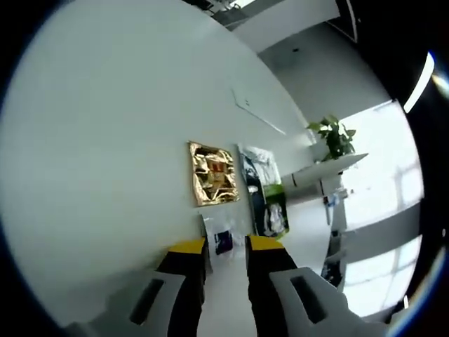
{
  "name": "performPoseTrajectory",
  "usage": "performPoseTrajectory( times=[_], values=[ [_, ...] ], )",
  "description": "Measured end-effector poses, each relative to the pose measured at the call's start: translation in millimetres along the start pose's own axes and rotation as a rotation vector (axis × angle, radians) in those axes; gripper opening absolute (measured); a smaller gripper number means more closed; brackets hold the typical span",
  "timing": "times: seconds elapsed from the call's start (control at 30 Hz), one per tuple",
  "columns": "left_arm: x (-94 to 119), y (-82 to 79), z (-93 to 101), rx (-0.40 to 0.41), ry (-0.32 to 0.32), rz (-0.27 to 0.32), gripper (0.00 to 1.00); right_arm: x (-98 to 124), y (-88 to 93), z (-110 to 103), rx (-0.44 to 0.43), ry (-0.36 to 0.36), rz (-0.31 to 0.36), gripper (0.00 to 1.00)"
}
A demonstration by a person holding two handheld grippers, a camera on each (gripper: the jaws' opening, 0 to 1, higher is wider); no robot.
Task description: Arrange the skincare products in the storage area until every visible bottle or jar stands upright without overlapping.
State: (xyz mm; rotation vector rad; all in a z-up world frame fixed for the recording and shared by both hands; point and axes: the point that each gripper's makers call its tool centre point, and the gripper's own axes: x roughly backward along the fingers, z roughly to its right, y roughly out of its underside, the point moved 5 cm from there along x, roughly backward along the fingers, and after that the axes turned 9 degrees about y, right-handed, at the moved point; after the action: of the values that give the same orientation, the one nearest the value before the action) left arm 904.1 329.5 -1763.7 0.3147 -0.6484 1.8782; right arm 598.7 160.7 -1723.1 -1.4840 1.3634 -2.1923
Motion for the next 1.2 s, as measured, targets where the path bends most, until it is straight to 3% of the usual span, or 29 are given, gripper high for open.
performPoseTrajectory(
  times=[0.37, 0.57, 0.67, 0.77, 0.93, 1.13, 1.2],
  values=[
    [25.8, 0.7, 4.2, -0.057, -0.025, 0.033, 0.44, 1.3, -2.1, 1.9, 0.005, 0.01, 0.011, 0.29],
    [49.3, 1.9, 23.3, -0.107, 0.037, 0.124, 0.45, 2.2, -3.8, 2.7, 0.016, 0.021, 0.024, 0.31],
    [65.3, 6.4, 41.8, -0.157, 0.085, 0.195, 0.45, 3.0, -5.2, 4.2, 0.018, 0.032, 0.037, 0.31],
    [82.0, 11.5, 55.9, -0.24, 0.092, 0.262, 0.46, 4.2, -7.6, 6.6, 0.007, 0.043, 0.056, 0.33],
    [106.4, 33.1, 70.4, -0.284, 0.095, 0.318, 0.49, 5.3, -10.2, 7.3, 0.008, 0.05, 0.076, 0.34],
    [136.5, 64.4, 83.6, -0.404, 0.042, 0.406, 0.47, 7.3, -12.9, 9.7, 0.011, 0.066, 0.096, 0.36],
    [143.6, 75.8, 89.7, -0.442, 0.033, 0.39, 0.48, 8.8, -14.5, 12.0, 0.006, 0.077, 0.111, 0.37]
  ],
)
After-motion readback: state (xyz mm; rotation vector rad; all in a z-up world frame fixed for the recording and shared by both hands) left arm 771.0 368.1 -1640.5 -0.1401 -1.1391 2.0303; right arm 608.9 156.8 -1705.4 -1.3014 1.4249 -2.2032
